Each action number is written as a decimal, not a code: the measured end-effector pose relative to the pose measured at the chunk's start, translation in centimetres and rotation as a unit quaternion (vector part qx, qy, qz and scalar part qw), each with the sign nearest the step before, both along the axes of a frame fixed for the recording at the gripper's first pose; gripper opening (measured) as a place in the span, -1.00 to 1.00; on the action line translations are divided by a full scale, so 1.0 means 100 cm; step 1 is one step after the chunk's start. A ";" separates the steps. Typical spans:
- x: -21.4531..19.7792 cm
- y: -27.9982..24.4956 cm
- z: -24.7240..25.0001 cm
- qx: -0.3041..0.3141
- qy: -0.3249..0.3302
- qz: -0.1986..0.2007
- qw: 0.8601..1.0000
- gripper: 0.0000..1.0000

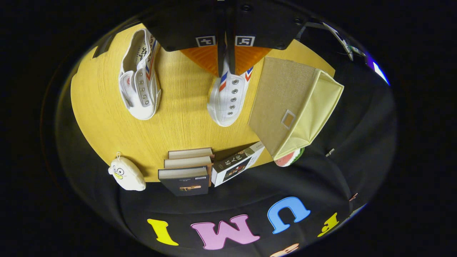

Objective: Open the storage box then place both shoes into the box .Put the left shoe in first, then the right shoe, with the right side of both shoes facing outward in a uniform manner.

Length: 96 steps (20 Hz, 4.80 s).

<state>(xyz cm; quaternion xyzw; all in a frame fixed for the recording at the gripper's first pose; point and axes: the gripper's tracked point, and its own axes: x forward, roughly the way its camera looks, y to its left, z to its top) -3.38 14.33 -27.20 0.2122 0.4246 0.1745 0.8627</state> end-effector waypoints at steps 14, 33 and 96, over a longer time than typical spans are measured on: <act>0.050 0.128 0.175 0.115 -0.036 0.007 0.993 -0.90; 0.045 0.286 0.111 0.185 0.176 -0.001 0.967 -0.46; 0.019 -0.165 -0.047 -0.113 0.046 -0.135 0.983 -0.89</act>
